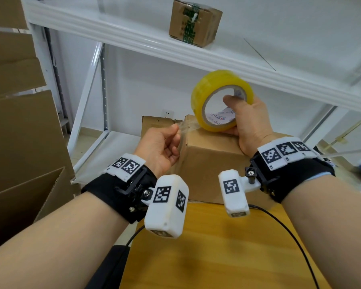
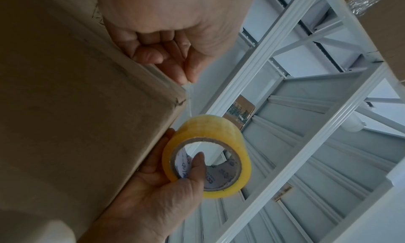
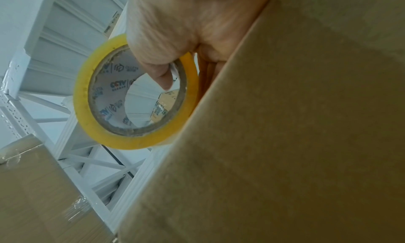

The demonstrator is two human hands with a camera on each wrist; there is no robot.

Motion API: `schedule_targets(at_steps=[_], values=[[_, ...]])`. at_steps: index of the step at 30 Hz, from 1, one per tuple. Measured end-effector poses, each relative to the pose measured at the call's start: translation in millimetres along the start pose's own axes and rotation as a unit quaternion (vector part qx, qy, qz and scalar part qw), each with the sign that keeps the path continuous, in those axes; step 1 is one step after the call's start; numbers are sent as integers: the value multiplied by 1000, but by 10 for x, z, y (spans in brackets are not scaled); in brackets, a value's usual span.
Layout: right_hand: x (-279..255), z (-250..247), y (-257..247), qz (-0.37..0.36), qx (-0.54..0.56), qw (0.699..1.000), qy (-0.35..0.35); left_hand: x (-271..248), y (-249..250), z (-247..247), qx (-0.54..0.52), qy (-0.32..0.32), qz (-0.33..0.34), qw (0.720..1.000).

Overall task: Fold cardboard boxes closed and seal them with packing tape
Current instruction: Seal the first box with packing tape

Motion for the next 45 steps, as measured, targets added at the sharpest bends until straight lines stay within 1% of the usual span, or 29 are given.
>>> schedule_targets(at_steps=[8,18,23,26,32,36,38,41,45], values=[[-39,14,-34,7,8,1000,-6,20,-3,6,22,8,-16,1000],[-64,8,-51,12,0,1000,-7,-13,-7,17,7,8,-18,1000],[-81,18,-61,11,-6,1000,-20,-8,13,-7,-28,1,-26,999],[-88,15,-56,13,-7,1000,-24,1,2,-7,-25,1,-28,999],[-53,-12,-46,49,23,998,-18,24,43,-81,-38,3,-29,999],[-42,-14,-37,88,24,995,-30,-14,110,-74,-46,-16,-20,999],[-36,-25,-43,93,-7,995,-33,-31,155,-48,-48,-27,-13,998],[-32,-28,-48,99,-36,993,-57,-35,204,-47,-38,-26,-7,999],[-42,-24,-55,102,-13,992,-72,0,172,-102,-40,-20,-17,999]])
Point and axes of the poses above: each hand's wrist, its own x-axis towards the middle knuckle, its own z-axis out of the palm, y = z × x, the point moved 2 cm from there along x, towards the middle knuckle, and after that the axes turned 9 degrees about -z, right-handed, at the moved point
